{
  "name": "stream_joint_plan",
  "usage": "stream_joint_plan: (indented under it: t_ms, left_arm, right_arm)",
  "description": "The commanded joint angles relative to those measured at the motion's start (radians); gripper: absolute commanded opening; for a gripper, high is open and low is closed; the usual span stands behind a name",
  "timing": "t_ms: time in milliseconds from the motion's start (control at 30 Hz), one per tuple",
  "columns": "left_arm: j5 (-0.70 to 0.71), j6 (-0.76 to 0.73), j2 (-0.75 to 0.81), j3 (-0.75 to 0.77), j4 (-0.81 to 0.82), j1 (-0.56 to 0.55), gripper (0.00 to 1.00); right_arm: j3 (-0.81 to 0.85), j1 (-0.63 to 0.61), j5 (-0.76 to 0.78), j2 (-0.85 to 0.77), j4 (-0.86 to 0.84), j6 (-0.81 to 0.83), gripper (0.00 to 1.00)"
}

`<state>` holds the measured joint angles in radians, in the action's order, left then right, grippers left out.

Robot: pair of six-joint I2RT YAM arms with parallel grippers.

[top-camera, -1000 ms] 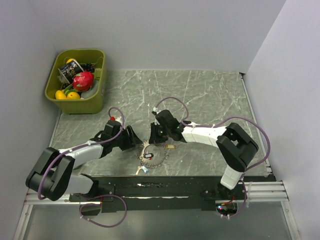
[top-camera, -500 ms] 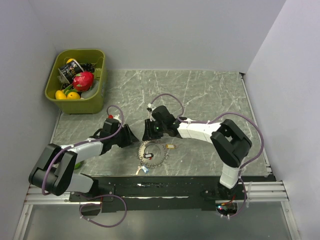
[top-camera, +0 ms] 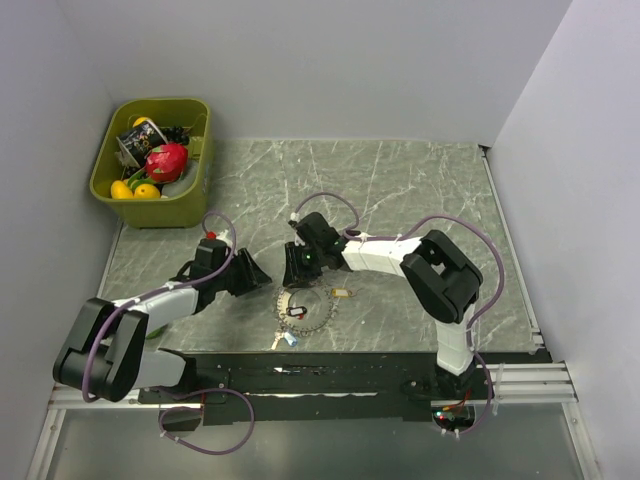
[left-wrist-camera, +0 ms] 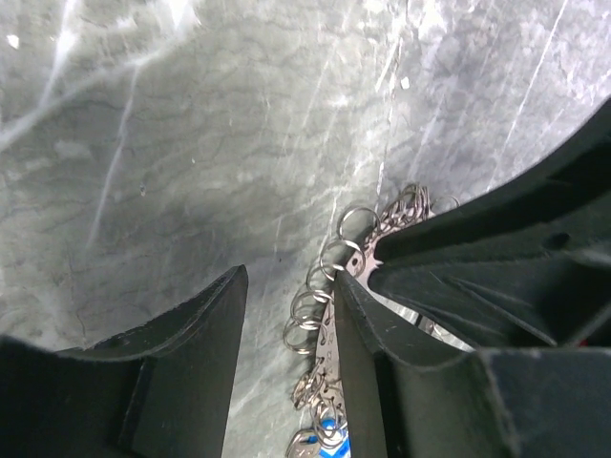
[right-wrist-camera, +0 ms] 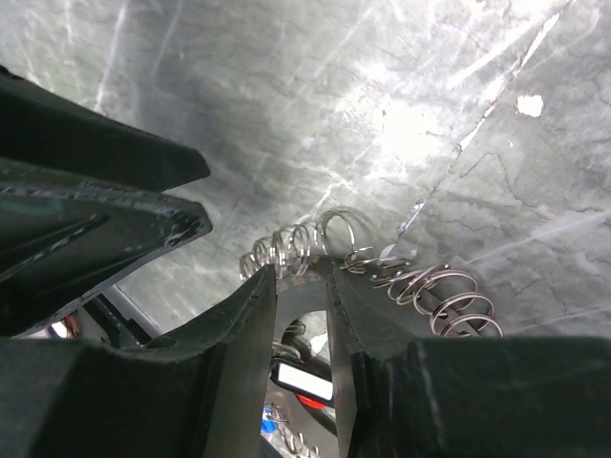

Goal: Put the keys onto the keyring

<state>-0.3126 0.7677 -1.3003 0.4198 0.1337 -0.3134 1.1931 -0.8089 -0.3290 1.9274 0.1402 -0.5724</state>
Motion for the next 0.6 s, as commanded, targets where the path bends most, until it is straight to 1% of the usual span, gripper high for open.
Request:
stream_joint_plan:
  t_ms: [0,133,400,500,567]
  left_arm:
    - [-0.042,-0.001,0.027,-0.021,0.049,0.004,0.47]
    - [-0.048,-0.001,0.038,-0.026,0.050,0.004,0.48]
    - [-0.043,-0.004,0.055,-0.038,0.043,0.004,0.48]
    - [-0.043,-0.002,0.058,-0.036,0.041,0.004,0.48]
    - [-0.042,-0.004,0.062,-0.036,0.040,0.004,0.48]
  right_arm:
    - [0.040,0.005,0.007,0.019,-0.007,-0.010,0.36]
    - [0.042,0.002,-0.004,0.030,-0.028,-0.017,0.36]
    - [0.085,0.001,-0.008,0.084,-0.019,-0.018,0.36]
    - [0.088,-0.001,-0.007,0.097,-0.020,-0.020,0.32]
    - [0.085,-0.001,-0.013,0.099,-0.030,-0.023,0.23]
